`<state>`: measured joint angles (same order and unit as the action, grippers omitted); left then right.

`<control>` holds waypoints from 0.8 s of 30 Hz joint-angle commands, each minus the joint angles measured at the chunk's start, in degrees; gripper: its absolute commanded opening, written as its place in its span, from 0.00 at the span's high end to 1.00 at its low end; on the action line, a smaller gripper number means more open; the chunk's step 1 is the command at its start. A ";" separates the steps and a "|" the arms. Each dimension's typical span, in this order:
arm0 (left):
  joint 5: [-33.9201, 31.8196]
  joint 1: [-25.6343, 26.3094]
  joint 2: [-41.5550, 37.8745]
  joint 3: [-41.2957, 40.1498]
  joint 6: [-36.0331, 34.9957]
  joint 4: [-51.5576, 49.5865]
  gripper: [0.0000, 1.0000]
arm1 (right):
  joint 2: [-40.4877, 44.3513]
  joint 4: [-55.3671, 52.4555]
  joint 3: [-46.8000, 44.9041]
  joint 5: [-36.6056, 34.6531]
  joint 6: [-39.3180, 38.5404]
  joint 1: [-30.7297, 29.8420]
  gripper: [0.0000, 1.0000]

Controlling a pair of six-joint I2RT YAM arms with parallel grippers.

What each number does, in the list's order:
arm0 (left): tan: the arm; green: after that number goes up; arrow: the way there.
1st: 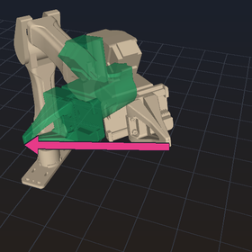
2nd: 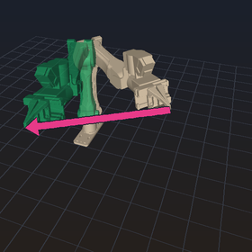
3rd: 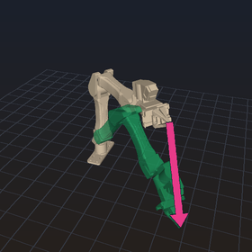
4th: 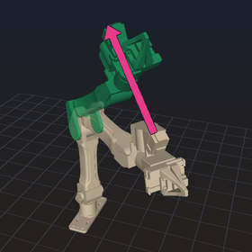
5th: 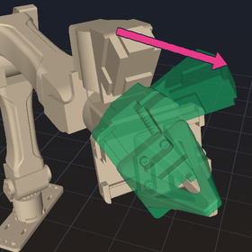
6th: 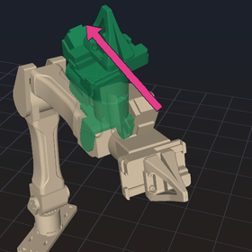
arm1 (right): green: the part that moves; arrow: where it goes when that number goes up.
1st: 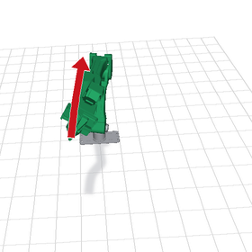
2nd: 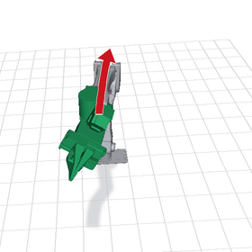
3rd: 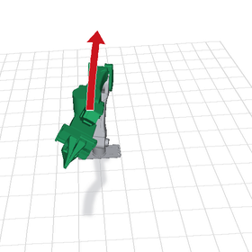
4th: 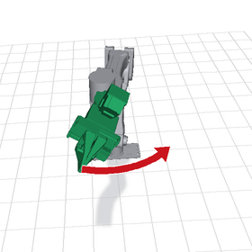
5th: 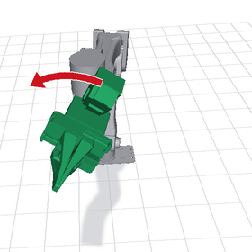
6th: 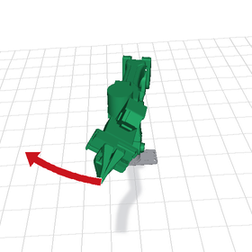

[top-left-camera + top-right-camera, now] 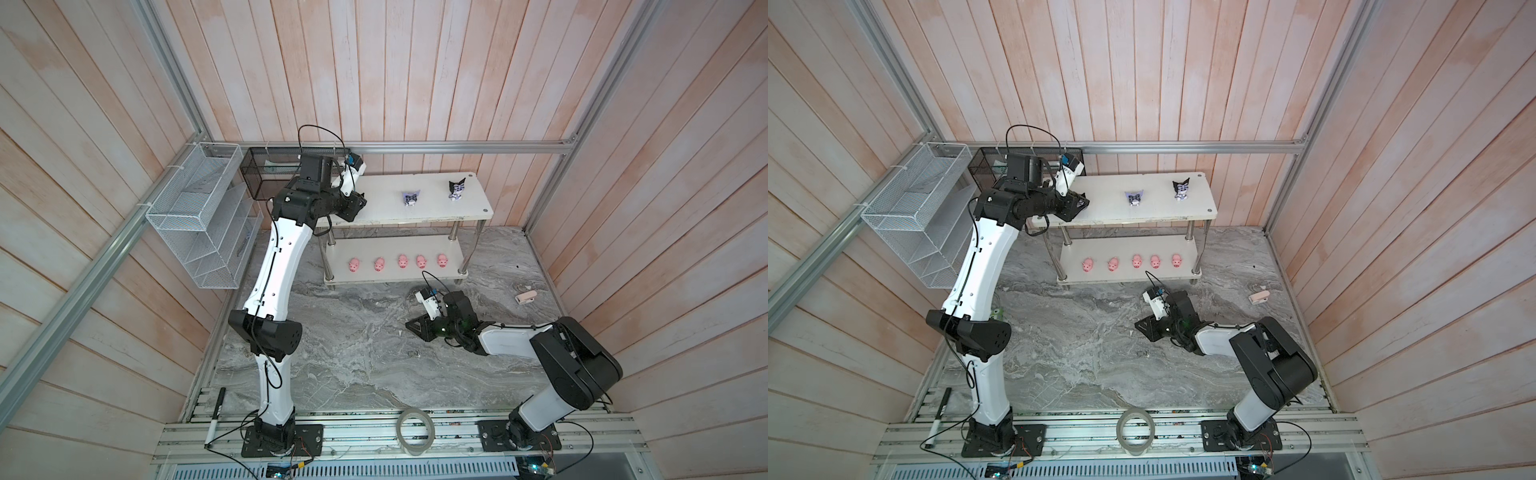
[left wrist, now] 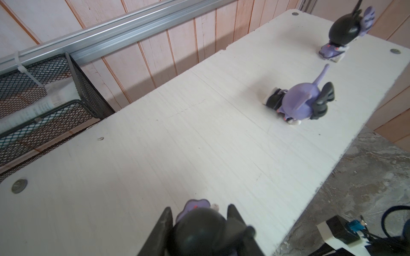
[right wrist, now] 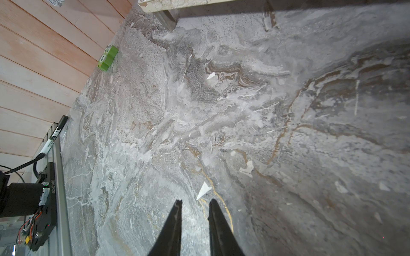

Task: Organize plastic toys on shelves
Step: Place the plastic toy on the shelf.

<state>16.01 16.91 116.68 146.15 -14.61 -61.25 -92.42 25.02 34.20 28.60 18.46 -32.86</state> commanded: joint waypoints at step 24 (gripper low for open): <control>-0.95 -0.50 0.99 1.51 -0.59 0.51 0.54 | -2.95 -0.03 1.93 1.44 0.70 -0.29 0.77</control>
<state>14.76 16.78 116.71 146.26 -15.20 -61.32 -94.63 25.04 35.00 29.47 18.72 -32.86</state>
